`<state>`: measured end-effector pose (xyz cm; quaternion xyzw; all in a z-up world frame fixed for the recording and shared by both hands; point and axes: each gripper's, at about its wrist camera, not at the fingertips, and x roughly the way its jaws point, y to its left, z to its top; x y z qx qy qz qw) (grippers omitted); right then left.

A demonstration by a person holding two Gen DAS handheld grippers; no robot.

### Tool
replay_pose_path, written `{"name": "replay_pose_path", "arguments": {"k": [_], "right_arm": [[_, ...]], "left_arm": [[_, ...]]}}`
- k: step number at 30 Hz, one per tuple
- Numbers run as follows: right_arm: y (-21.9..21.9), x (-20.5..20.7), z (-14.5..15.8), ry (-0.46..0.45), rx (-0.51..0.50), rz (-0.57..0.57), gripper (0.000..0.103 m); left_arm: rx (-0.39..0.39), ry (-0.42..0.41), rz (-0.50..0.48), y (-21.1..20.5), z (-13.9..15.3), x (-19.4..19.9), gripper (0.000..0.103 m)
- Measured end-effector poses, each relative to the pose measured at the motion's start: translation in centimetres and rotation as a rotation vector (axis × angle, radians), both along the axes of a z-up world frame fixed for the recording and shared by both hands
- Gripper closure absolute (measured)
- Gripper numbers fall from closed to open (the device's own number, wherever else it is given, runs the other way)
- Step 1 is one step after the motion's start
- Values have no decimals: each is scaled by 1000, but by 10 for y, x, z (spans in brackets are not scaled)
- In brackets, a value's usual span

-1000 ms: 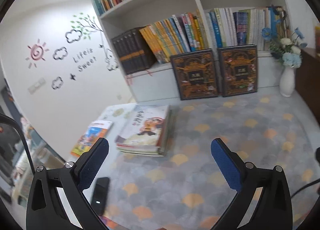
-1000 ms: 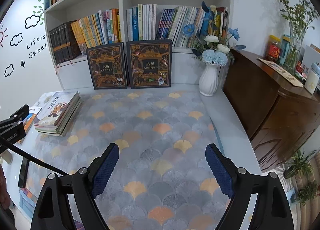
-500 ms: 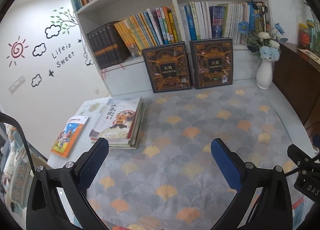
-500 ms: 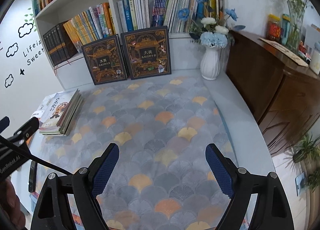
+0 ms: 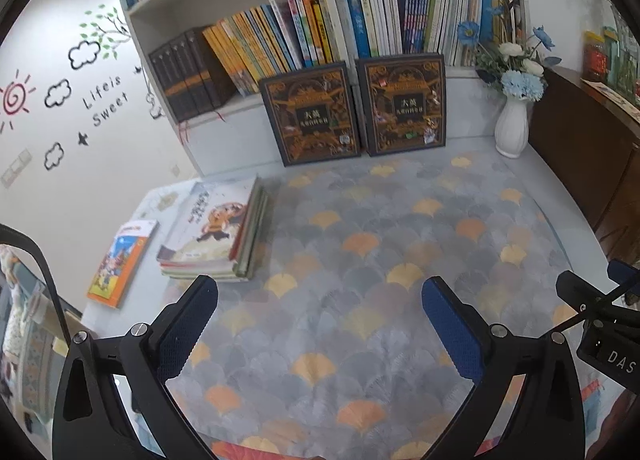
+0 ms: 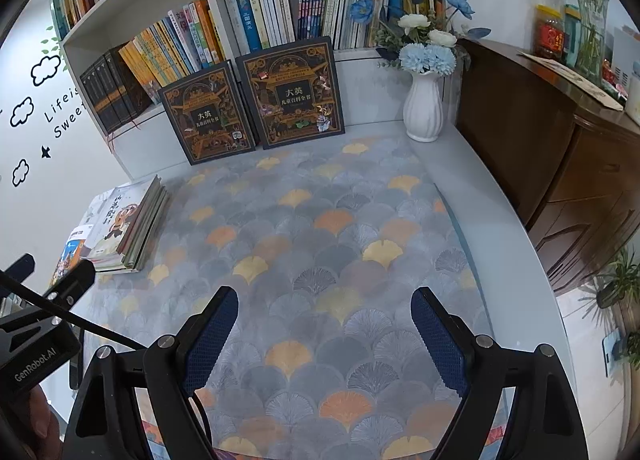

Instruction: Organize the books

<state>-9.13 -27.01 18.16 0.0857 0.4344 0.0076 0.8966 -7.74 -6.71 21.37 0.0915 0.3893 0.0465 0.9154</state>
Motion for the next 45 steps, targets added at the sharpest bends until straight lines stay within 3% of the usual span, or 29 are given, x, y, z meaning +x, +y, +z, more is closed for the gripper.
{"name": "replay_pose_path", "arguments": {"k": [32, 38, 45], "right_arm": [[3, 9, -5, 7, -18, 2, 16], [16, 2, -6, -15, -11, 35, 16], [43, -3, -1, -71, -43, 33, 16]], "left_arm": [[-21, 89, 22, 7, -21, 12, 1], [0, 128, 25, 7, -28, 10, 1], [51, 100, -15, 17, -27, 6, 1]]}}
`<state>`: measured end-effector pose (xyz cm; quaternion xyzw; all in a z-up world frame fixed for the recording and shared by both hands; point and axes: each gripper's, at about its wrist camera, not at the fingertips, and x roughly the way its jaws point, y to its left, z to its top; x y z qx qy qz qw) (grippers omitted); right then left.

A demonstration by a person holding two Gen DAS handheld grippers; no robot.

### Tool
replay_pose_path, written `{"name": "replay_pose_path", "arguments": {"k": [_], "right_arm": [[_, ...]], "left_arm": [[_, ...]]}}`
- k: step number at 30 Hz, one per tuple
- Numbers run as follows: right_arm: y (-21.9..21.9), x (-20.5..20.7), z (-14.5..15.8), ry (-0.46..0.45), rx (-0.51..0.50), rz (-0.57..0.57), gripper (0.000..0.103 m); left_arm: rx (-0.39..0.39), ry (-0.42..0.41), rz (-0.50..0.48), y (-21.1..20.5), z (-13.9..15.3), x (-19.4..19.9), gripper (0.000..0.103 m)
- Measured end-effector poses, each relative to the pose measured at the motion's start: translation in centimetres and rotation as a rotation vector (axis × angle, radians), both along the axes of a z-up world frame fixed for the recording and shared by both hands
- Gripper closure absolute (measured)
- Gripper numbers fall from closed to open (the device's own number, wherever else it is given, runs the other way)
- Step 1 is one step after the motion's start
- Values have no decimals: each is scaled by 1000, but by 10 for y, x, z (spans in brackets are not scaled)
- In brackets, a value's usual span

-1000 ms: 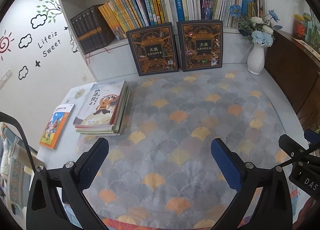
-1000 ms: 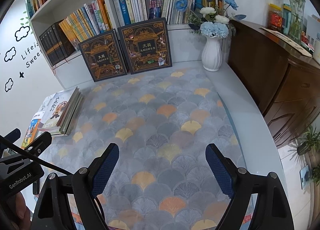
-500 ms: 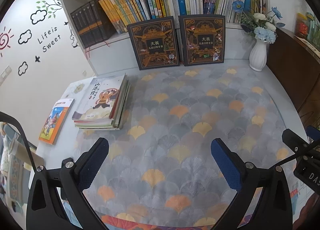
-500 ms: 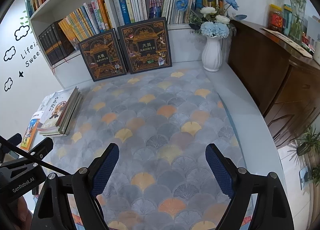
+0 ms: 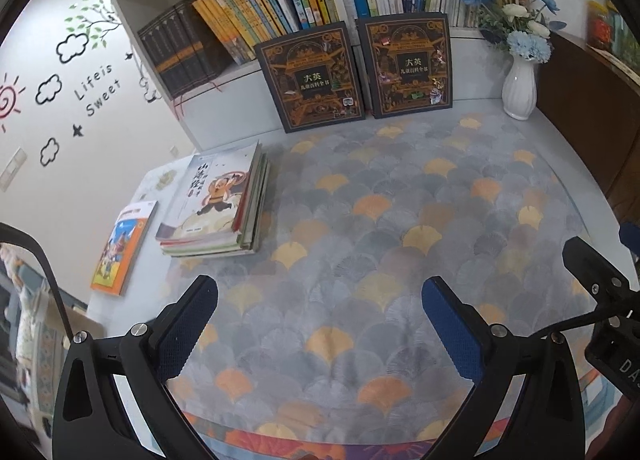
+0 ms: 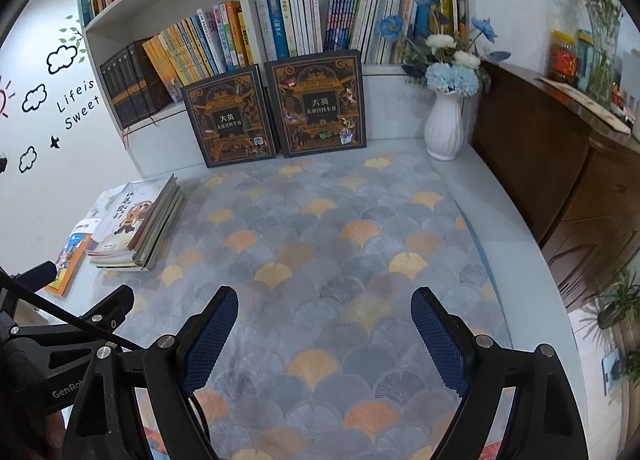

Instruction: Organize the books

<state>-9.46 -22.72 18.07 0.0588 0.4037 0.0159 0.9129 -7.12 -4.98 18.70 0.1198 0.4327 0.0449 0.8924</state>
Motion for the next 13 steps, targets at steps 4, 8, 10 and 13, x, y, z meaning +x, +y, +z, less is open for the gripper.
{"name": "replay_pose_path", "arguments": {"k": [4, 8, 10, 13], "right_arm": [[18, -1, -4, -2, -22, -36, 16], [38, 6, -19, -16, -31, -54, 16], [50, 12, -32, -31, -40, -51, 16], [64, 25, -47, -16, -70, -45, 16]], "left_arm": [[17, -4, -35, 15, -8, 9, 1], [48, -26, -55, 30, -18, 16, 1], [42, -46, -60, 39, -28, 20, 1], [8, -48, -69, 46, -43, 28, 2]]}}
